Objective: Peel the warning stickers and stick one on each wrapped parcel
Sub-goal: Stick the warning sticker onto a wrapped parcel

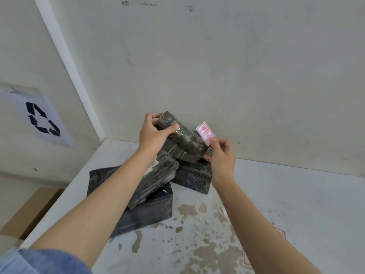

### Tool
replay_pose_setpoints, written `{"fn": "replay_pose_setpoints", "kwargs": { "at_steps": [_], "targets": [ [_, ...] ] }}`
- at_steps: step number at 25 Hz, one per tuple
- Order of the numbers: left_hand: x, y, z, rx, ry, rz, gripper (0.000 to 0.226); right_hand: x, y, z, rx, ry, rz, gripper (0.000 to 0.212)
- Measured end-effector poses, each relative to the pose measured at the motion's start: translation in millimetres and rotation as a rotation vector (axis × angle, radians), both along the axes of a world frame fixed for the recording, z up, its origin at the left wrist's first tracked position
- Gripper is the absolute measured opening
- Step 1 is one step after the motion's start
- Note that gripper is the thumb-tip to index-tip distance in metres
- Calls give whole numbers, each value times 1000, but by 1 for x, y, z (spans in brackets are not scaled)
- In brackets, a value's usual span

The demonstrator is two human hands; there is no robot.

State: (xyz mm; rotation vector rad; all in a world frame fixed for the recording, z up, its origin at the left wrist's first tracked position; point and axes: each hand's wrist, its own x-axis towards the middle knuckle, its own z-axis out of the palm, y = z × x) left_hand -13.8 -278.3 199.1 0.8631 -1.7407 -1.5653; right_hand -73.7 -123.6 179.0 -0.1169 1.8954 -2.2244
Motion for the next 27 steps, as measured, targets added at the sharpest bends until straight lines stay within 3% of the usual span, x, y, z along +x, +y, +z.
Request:
{"fn": "replay_pose_setpoints", "kwargs": {
  "at_steps": [4,9,11,14,18,22,25,27],
  "targets": [
    [5,76,-4,10,35,-75,55,-9,66,4,-68,32,-114,24],
    [19,154,-81,117,-14,-54,69,-4,133,-50,128,-27,-93,21],
    [35,172,-120,233,-58,-38,61,1,147,-77,226,-42,-58,19],
    [61,187,-163,303,-188,-38,51,11,158,-112,338,-73,26,20],
    [89,184,-195,208,-462,-42,47,27,159,-146,464,-85,204,15],
    [99,182,-207,157,-572,-15,50,35,152,-165,639,40,382,11],
    [92,178,-207,109,-590,-14,47,34,147,-163,793,272,387,8],
    [88,175,-208,75,-603,-13,53,34,144,-162,770,354,408,7]
  ]
}}
